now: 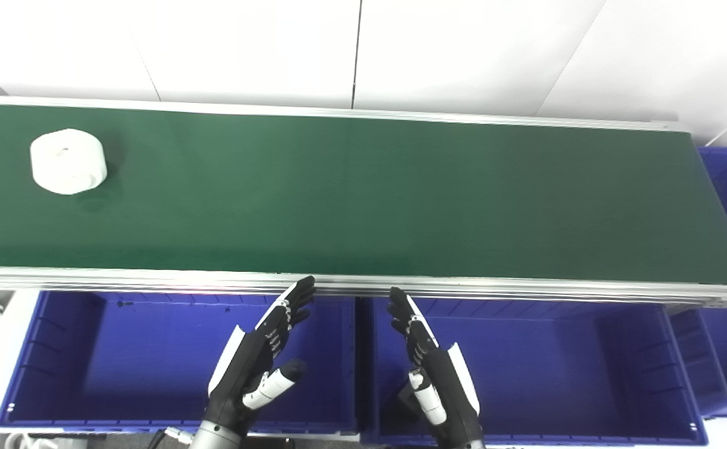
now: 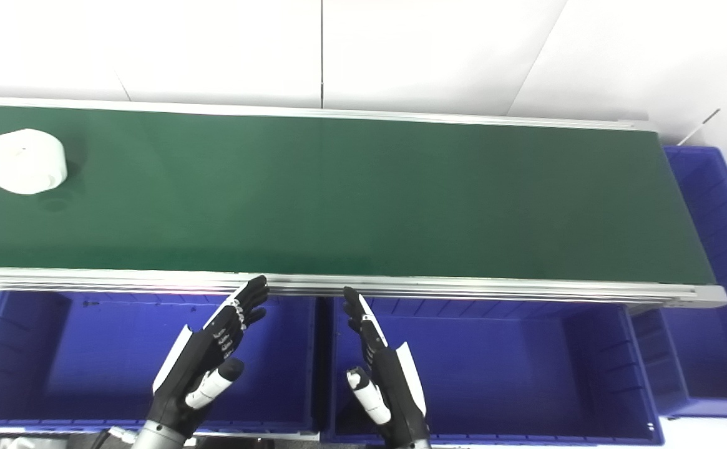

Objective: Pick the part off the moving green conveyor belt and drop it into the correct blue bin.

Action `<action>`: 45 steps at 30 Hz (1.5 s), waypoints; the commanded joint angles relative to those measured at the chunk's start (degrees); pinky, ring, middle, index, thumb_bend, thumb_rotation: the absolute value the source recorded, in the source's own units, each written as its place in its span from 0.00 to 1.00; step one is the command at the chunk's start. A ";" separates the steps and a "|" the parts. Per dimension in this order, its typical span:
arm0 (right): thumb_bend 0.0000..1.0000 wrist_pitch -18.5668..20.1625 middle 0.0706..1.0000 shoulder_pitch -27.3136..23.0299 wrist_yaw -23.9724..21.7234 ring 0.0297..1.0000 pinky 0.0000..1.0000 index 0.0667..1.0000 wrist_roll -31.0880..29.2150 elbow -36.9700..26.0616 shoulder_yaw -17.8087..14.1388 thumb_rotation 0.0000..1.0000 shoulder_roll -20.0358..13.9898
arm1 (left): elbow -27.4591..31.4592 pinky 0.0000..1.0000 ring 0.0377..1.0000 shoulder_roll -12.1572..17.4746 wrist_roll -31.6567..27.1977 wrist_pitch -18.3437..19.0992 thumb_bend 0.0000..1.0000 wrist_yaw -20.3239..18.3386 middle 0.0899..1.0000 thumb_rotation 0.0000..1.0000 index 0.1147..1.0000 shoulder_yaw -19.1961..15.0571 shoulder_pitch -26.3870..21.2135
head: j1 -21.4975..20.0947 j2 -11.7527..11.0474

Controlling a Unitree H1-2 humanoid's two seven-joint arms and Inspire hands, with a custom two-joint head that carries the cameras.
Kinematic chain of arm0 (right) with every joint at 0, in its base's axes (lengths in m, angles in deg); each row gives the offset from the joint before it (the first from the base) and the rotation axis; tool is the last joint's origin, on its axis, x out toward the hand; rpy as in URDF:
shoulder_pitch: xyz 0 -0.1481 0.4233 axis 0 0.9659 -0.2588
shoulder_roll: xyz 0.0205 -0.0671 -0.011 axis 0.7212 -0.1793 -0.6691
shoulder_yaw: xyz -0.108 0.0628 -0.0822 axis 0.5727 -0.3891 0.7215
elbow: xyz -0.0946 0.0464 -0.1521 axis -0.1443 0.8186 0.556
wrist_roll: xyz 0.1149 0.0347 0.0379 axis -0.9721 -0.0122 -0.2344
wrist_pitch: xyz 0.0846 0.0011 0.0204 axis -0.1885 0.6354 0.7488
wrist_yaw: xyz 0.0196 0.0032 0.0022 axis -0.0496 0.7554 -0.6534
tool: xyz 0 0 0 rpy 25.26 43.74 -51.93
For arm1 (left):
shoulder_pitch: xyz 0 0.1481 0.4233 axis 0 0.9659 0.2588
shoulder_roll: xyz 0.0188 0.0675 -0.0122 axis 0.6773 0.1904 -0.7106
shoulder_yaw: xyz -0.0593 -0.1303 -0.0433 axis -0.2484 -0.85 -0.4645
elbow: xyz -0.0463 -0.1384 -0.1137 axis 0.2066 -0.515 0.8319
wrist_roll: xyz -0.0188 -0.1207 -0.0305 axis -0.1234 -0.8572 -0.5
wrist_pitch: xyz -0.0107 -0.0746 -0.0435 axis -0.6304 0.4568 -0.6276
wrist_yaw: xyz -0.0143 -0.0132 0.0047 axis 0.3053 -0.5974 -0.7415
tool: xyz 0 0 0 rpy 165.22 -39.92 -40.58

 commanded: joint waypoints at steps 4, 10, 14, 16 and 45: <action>0.84 -2.56 0.97 0.18 -0.51 0.96 0.95 0.96 -0.19 -0.94 0.26 0.98 0.27 | 0.55 0.92 0.95 -0.25 -0.65 -2.69 0.82 -0.12 0.93 0.79 0.91 0.19 0.14 | 0.32 -0.16; 0.85 -2.34 0.97 0.17 -0.75 0.96 0.96 0.96 -0.44 -0.82 0.17 0.98 0.02 | 0.05 0.92 0.94 -0.45 -0.26 -3.25 0.82 0.03 0.93 0.79 0.90 0.27 -0.03 | 1.65 -0.83; 0.84 -2.94 0.97 -0.27 -1.07 0.96 0.95 0.97 -1.00 0.06 -0.30 0.99 -0.67 | -1.56 0.90 0.94 -1.21 -0.20 -3.61 0.83 0.10 0.93 0.78 0.89 0.58 -0.61 | 6.31 -2.37; 0.84 -3.55 0.98 -0.77 -1.25 0.95 0.94 0.97 -1.60 1.30 -0.74 1.00 -1.26 | -3.81 0.89 0.93 -1.86 0.71 -4.89 0.84 0.49 0.92 0.77 0.88 0.70 -1.23 | 9.19 -3.93; 0.89 -3.98 0.98 -4.66 -1.11 0.97 0.98 1.00 -4.30 9.97 -1.74 1.00 -4.78 | -11.82 0.77 0.84 -3.69 0.95 -8.57 0.85 2.65 0.84 0.65 0.78 3.34 -4.69 | 22.06 -15.65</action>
